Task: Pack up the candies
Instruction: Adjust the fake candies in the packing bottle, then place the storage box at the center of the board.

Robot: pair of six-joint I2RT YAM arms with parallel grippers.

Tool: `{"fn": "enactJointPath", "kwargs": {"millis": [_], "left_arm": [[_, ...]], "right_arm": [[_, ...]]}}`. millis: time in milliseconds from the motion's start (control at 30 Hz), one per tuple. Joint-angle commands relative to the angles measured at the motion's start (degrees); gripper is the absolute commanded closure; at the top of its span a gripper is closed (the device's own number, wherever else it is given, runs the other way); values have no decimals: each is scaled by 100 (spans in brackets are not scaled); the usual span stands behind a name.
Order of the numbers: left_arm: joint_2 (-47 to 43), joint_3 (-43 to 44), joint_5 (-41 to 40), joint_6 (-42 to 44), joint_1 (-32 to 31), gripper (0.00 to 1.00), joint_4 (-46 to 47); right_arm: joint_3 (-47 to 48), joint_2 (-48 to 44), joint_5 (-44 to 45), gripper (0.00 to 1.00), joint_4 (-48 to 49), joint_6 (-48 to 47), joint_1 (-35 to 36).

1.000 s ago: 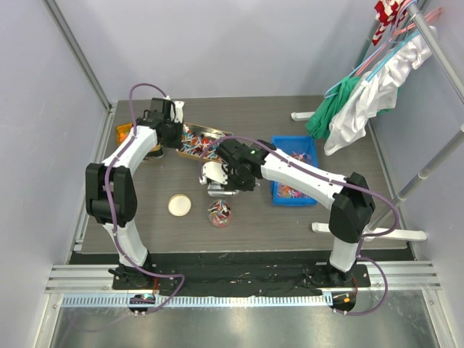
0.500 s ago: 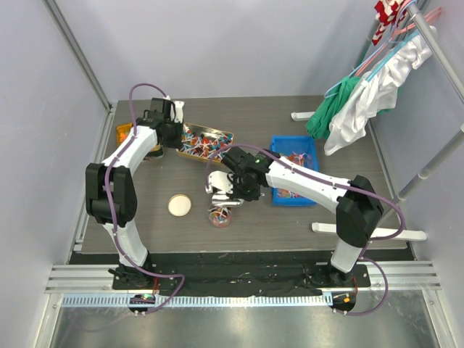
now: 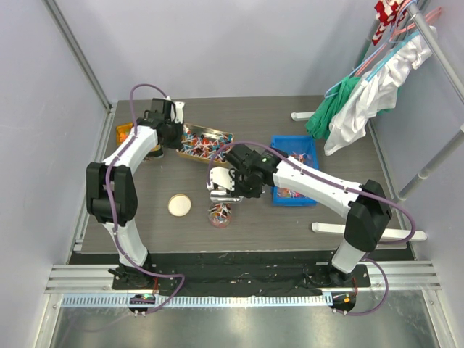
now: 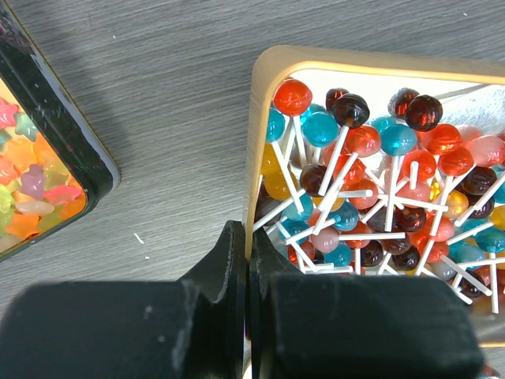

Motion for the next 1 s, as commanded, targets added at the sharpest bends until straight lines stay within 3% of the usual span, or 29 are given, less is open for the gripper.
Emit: {"fn": "enactJointPath", "kwargs": {"millis": [0, 333, 667, 967], "left_arm": [[-37, 200, 237, -176, 31, 100, 300], [-37, 200, 246, -176, 40, 100, 291], [-2, 218, 237, -185, 31, 100, 300], [24, 253, 88, -132, 31, 100, 247]], "right_arm": [[-18, -234, -161, 99, 69, 61, 55], [-616, -111, -109, 99, 298, 114, 195], [-424, -470, 67, 99, 307, 18, 195], [139, -673, 1253, 99, 956, 0, 55]]}}
